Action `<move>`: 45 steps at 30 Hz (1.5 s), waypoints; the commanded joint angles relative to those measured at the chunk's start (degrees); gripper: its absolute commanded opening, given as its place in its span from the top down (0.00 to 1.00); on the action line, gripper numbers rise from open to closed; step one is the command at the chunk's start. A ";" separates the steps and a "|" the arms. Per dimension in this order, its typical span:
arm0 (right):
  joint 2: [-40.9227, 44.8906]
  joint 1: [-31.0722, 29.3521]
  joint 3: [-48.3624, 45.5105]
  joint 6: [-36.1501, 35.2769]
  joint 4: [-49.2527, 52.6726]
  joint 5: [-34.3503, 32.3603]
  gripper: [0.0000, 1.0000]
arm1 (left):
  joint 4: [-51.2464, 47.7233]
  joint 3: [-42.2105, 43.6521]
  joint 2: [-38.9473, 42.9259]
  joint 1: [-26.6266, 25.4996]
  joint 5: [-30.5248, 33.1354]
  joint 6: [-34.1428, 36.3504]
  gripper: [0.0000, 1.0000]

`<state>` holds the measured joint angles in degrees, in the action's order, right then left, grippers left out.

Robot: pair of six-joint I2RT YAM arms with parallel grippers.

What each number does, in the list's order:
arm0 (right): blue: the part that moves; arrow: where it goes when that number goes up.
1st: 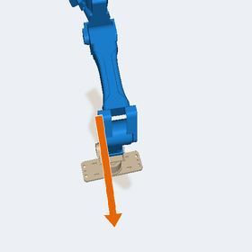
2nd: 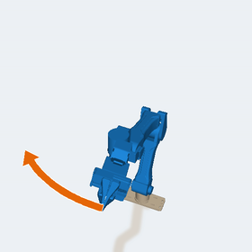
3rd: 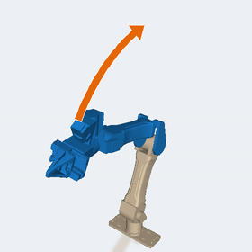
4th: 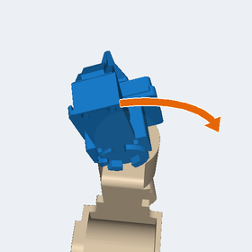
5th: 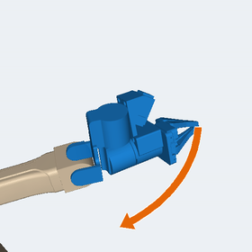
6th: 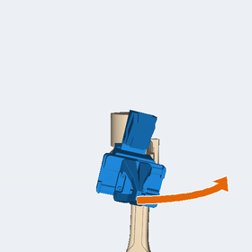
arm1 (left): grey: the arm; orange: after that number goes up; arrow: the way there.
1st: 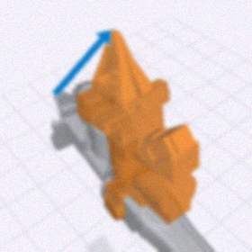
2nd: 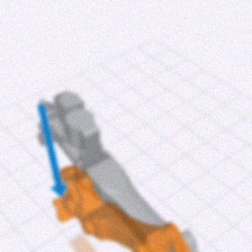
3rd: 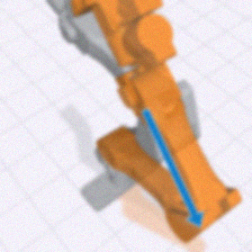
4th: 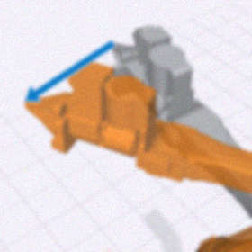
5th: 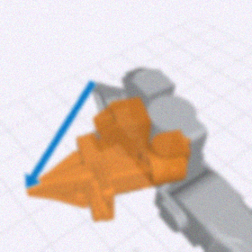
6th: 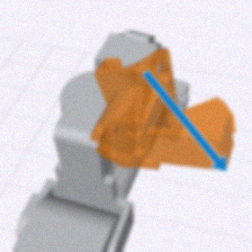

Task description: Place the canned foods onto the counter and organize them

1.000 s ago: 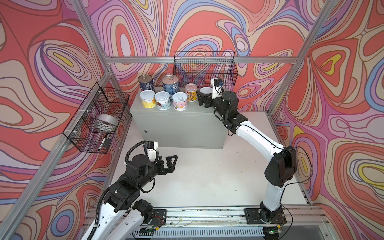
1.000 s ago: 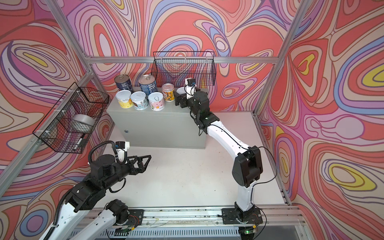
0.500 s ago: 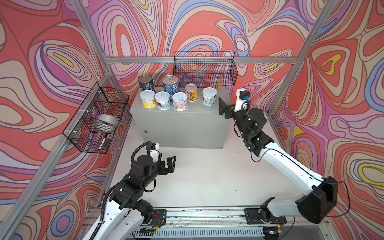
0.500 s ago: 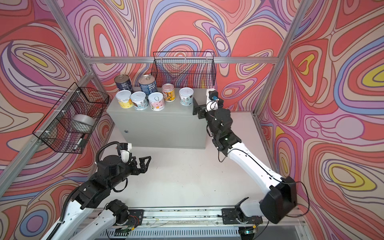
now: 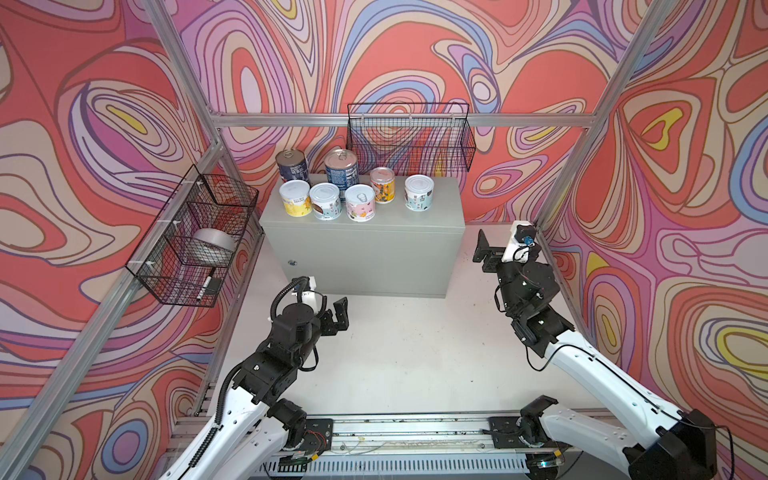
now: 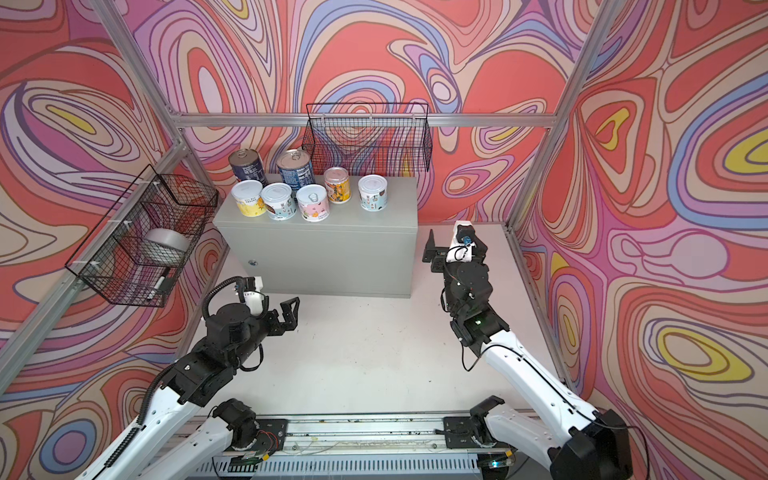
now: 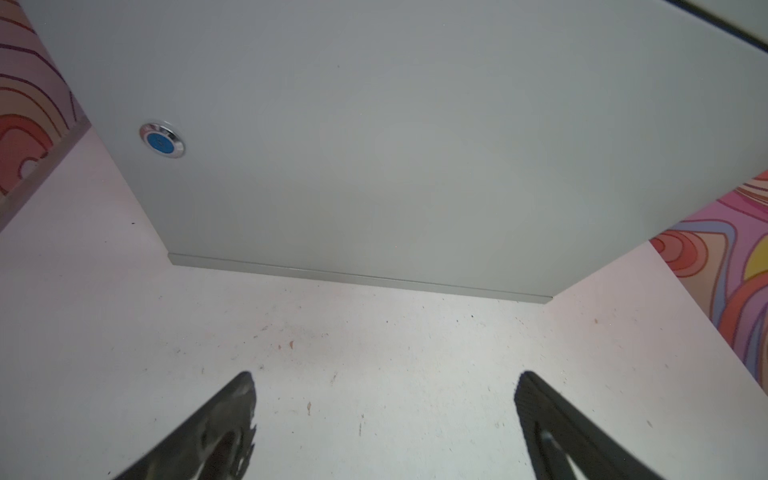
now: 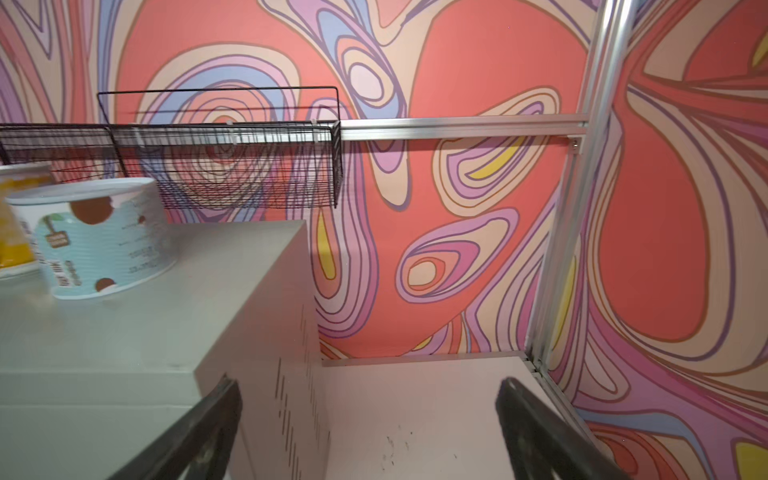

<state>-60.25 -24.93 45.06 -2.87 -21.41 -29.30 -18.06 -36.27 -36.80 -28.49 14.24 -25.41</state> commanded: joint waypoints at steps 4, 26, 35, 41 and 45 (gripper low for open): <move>-6.14 1.78 -11.91 -1.84 -17.78 -12.81 0.02 | 23.29 11.97 -1.24 0.15 11.01 9.58 0.00; -35.99 12.74 -22.74 1.82 -45.67 -13.07 0.02 | 56.04 15.15 -36.65 15.35 9.42 21.44 0.00; -34.67 15.21 -21.09 4.01 -38.75 -7.50 0.02 | 57.98 16.36 -38.79 19.28 2.56 18.90 0.00; -35.04 16.02 -18.87 4.45 -34.73 -6.07 0.02 | 56.17 14.81 -39.97 19.94 0.27 19.25 0.00; -34.54 17.17 -18.77 5.53 -33.45 -4.10 0.01 | 53.82 13.33 -40.54 20.09 -1.06 20.45 0.00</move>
<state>-95.68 -8.69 25.61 1.23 -57.14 -35.40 36.67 -21.19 -77.08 -8.86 15.14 -5.98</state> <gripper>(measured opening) 0.984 0.999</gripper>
